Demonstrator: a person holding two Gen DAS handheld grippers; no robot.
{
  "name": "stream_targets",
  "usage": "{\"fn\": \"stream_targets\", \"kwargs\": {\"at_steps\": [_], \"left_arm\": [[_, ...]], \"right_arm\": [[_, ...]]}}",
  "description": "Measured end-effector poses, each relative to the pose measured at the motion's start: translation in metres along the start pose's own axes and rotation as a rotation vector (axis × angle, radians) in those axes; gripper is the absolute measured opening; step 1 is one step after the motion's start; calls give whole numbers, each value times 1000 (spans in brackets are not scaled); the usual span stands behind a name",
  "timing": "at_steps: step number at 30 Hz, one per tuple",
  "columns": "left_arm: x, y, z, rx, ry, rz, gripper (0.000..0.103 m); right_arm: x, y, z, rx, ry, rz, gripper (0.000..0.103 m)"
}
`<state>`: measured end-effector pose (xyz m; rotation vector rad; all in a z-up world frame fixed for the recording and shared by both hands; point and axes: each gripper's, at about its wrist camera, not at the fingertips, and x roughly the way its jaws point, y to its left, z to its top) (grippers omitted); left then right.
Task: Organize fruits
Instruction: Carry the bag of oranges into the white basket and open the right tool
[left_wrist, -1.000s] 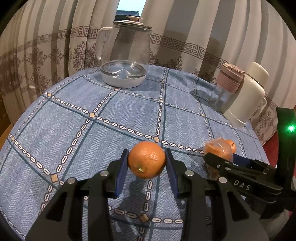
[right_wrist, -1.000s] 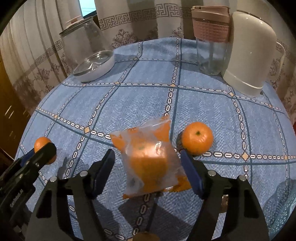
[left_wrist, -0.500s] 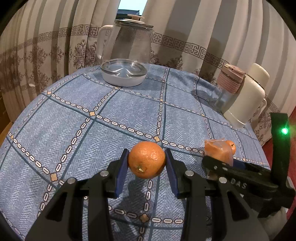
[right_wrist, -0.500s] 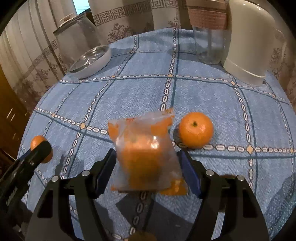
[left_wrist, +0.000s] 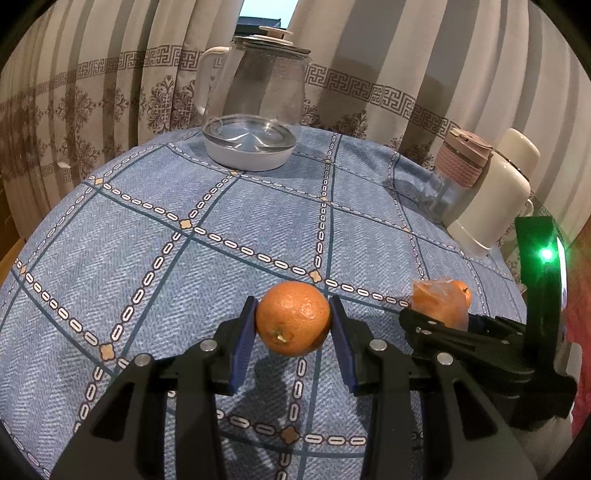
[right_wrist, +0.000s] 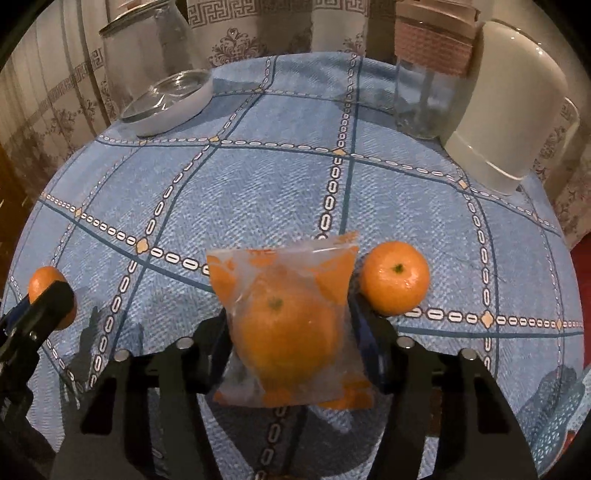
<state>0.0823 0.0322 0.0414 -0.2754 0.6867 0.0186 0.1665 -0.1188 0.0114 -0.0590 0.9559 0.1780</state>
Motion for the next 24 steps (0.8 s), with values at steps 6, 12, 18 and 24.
{"fn": "stream_targets", "kwargs": {"at_steps": [6, 12, 18, 24], "left_arm": [[-2, 0, 0, -1, -1, -4, 39], [-3, -1, -1, 2, -2, -8, 39], [-4, -4, -2, 11, -5, -18, 39], [-5, -9, -3, 29, -7, -29, 39]], "right_arm": [[-12, -6, -7, 30, -22, 9, 49], [-34, -19, -12, 81, -65, 34, 49], [-66, -30, -14, 120, -124, 59, 49], [-97, -49, -16, 176, -173, 76, 49]]}}
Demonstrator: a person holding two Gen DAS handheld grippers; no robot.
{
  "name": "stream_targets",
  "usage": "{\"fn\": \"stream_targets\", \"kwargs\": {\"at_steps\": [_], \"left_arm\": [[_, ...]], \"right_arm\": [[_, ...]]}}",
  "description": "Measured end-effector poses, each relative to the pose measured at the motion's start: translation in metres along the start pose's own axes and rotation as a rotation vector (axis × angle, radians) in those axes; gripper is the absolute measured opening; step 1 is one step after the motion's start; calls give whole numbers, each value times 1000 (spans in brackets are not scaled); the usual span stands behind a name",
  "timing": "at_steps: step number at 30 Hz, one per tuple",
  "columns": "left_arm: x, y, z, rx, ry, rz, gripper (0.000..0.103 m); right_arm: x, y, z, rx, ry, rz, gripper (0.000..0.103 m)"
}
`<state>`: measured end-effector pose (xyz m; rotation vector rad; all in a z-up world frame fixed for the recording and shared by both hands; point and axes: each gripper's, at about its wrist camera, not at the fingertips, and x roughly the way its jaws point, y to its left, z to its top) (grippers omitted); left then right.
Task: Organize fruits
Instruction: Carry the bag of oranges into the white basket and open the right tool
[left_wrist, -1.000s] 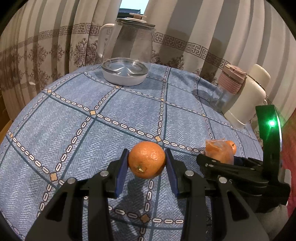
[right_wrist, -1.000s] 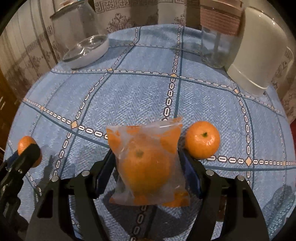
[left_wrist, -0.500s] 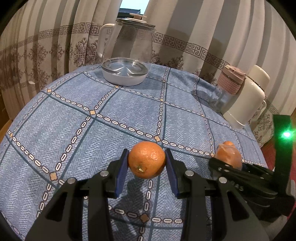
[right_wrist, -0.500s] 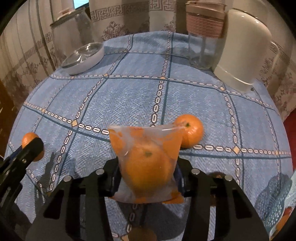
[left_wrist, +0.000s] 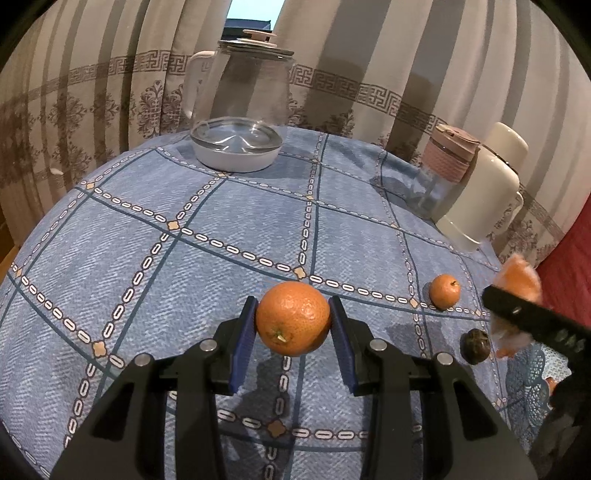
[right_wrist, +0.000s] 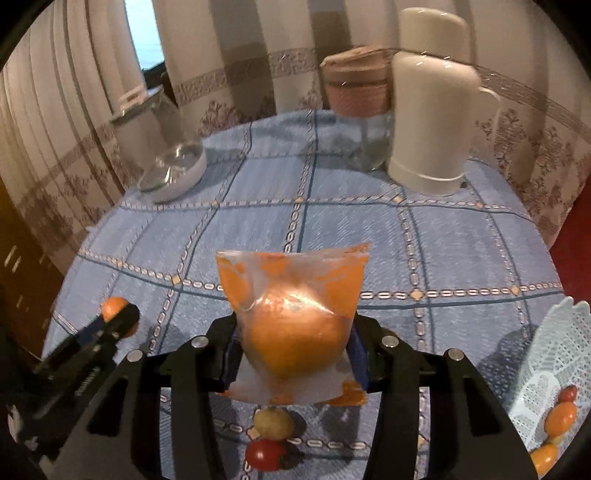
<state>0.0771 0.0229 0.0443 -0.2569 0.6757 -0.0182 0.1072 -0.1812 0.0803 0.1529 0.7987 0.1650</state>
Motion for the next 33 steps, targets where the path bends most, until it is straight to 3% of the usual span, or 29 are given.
{"fn": "stream_targets", "kwargs": {"at_steps": [13, 19, 33], "left_arm": [[-3, -8, -3, 28, -3, -19, 39], [-4, -13, -5, 45, -7, -24, 39], [-4, -14, -6, 53, -7, -24, 39]], "right_arm": [[-45, -51, -13, 105, -60, -51, 49], [-63, -93, -21, 167, -70, -123, 49], [-52, -191, -36, 323, 29, -258, 49]]}}
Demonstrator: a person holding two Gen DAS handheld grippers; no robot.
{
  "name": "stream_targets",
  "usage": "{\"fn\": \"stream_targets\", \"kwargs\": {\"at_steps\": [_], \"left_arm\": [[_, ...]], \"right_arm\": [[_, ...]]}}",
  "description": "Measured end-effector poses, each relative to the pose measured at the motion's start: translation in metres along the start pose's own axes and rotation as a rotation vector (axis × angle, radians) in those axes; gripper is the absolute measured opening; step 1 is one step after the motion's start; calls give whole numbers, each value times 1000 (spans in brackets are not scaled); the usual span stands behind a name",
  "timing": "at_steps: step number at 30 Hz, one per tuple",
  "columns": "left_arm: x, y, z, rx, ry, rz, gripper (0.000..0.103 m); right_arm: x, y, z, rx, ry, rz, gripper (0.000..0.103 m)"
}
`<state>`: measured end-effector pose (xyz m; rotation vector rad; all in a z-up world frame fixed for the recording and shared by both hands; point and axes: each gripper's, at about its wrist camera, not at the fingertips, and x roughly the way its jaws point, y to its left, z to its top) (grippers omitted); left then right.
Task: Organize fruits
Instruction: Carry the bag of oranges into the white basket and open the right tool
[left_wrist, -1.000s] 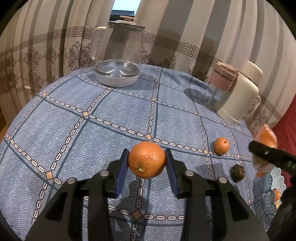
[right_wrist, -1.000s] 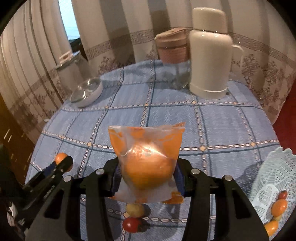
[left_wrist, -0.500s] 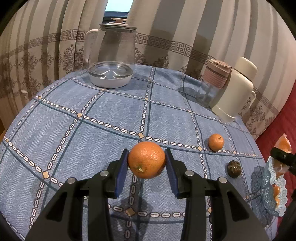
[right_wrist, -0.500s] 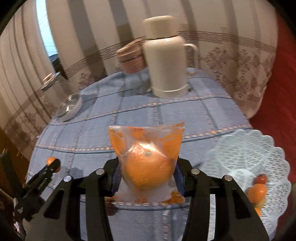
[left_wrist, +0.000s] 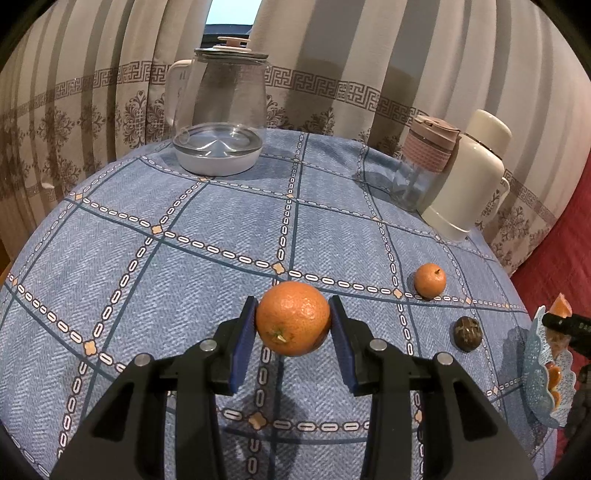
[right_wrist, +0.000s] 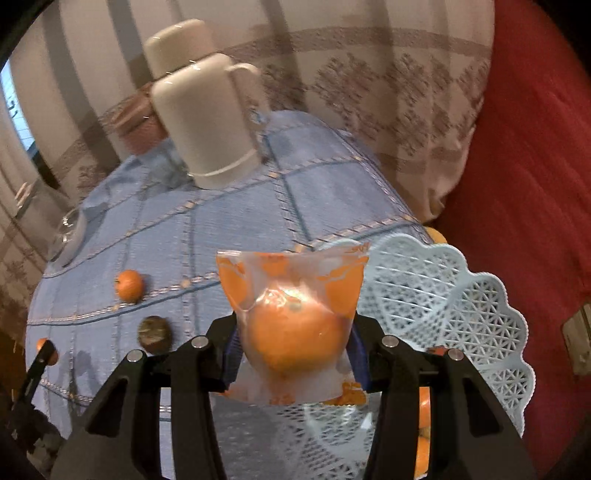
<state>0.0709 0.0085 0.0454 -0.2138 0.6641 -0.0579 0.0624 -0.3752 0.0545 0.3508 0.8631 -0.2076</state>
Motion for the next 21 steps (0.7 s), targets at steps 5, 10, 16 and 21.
{"fn": "stream_targets", "kwargs": {"at_steps": [5, 10, 16, 21], "left_arm": [[0, 0, 0, 2, -1, 0, 39], [0, 0, 0, 2, -2, 1, 39], [0, 0, 0, 3, -1, 1, 39], [0, -1, -1, 7, -3, 0, 39]], "right_arm": [[10, -7, 4, 18, 40, -8, 49], [18, -9, 7, 34, 81, -63, 51], [14, -17, 6, 65, 69, -71, 61], [-5, -22, 8, 83, 15, -83, 67]]}}
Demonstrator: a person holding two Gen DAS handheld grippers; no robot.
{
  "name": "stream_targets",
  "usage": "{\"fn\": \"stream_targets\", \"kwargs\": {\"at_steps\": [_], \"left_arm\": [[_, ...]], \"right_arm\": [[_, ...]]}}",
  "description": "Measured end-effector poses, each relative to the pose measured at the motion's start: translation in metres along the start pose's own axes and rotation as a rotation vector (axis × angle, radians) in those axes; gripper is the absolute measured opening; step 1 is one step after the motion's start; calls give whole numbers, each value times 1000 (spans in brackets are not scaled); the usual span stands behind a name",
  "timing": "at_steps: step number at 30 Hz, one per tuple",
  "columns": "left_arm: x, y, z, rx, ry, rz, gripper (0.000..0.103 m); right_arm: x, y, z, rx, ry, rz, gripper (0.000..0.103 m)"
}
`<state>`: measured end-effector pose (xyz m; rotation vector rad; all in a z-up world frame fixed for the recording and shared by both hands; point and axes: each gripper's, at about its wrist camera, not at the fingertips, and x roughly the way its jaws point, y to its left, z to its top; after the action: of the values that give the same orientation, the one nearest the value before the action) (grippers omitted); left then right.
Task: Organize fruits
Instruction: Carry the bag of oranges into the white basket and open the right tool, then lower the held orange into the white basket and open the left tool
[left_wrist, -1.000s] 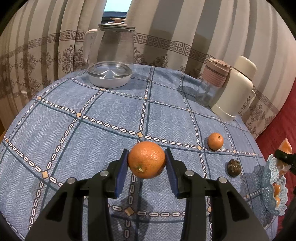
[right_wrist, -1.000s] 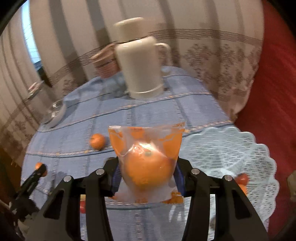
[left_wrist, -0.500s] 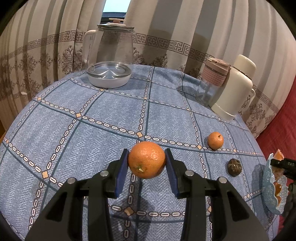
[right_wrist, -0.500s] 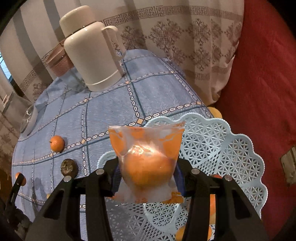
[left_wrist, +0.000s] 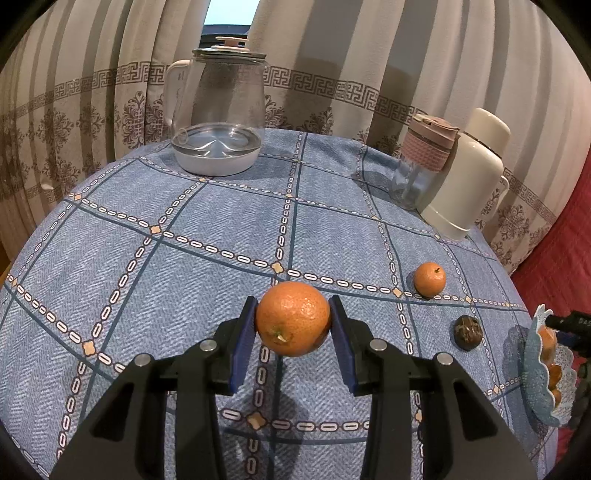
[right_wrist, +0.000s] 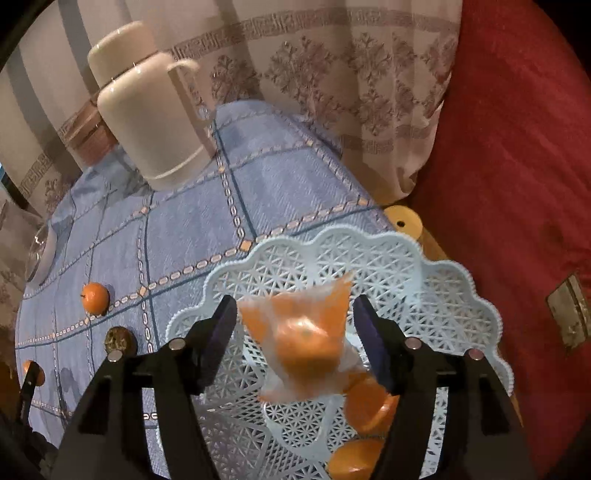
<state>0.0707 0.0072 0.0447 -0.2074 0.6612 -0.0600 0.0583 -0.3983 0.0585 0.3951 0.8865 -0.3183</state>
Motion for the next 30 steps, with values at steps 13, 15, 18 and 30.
{"fn": "stream_targets", "kwargs": {"at_steps": [13, 15, 18, 30], "left_arm": [[-5, -6, 0, 11, -2, -46, 39], [-9, -10, 0, 23, -6, -65, 39], [-14, -19, 0, 53, -20, -74, 39], [-48, -99, -14, 178, -5, -235, 39]], "right_arm": [[-65, -30, -37, 61, -167, 97, 70], [-74, -32, -45, 52, -199, 107, 70], [-93, -33, -58, 23, -281, 102, 72], [-124, -51, -77, 12, -441, 115, 85]]}}
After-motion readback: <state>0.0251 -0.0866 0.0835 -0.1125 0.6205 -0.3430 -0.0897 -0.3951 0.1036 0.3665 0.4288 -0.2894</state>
